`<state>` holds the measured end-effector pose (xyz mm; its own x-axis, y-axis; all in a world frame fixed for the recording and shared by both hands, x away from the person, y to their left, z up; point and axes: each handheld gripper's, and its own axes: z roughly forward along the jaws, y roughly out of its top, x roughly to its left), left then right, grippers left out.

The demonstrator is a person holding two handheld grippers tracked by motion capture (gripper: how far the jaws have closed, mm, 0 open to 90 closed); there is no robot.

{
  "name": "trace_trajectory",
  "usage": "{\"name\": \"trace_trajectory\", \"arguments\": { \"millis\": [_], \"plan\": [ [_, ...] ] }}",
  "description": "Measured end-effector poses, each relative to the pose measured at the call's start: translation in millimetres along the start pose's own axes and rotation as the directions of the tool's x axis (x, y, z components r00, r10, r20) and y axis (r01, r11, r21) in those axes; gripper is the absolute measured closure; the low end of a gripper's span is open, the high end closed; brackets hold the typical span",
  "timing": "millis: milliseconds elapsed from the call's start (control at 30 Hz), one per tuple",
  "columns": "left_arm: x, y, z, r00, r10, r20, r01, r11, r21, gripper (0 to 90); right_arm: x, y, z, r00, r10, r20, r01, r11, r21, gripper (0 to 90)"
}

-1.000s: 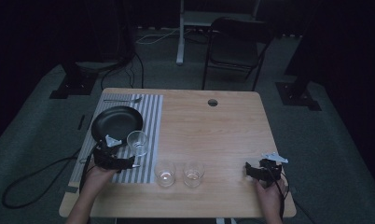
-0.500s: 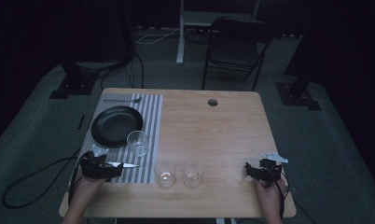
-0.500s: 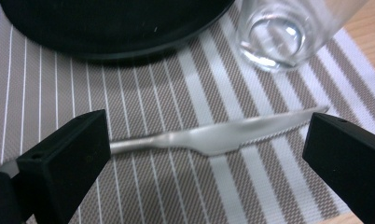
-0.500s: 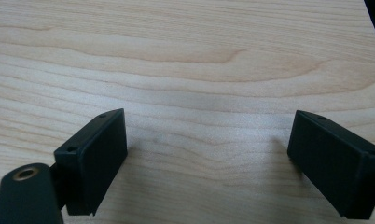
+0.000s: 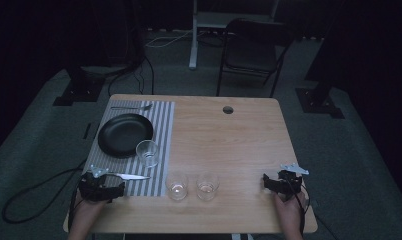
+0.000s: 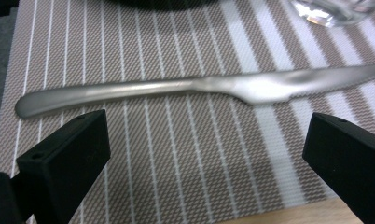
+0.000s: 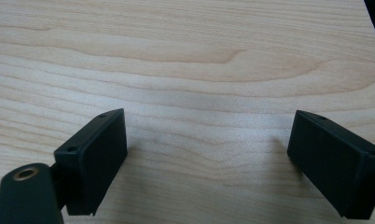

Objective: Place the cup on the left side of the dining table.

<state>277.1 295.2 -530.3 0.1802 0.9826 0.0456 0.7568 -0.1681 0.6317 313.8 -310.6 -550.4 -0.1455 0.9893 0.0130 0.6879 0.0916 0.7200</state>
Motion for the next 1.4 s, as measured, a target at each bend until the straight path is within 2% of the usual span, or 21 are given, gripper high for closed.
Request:
{"name": "trace_trajectory", "arguments": {
  "millis": [200, 567, 800, 1400],
  "plan": [
    [0.8, -8.0, 3.5, 0.9998, 0.002, -0.018, -0.002, 1.0, 0.002, 1.3, 0.0, 0.0, 0.0, 1.0, 0.0, 0.0, 0.0, 1.0, 0.0, 11.4],
    [4.3, -15.9, 3.1, 0.9991, -0.042, 0.0, 0.042, 0.9988, -0.025, 0.0, 0.0, 0.0, 0.0, 1.0, 0.0, 0.0, 0.0, 1.0, 0.0, 11.4],
    [2.3, -22.6, 2.8, 0.998, -0.062, -0.011, 0.061, 0.9955, -0.072, 0.0, 0.0, 0.0, 0.0, 1.0, 0.0, 0.0, 0.0, 1.0, 0.0, 11.5],
    [0.7, -23.4, 2.3, 0.9965, -0.08, -0.022, 0.078, 0.9943, -0.072, 0.0, 0.0, 0.0, 0.0, 1.0, 0.0, 0.0, 0.0, 1.0, 0.0, 11.4]
  ]
}}
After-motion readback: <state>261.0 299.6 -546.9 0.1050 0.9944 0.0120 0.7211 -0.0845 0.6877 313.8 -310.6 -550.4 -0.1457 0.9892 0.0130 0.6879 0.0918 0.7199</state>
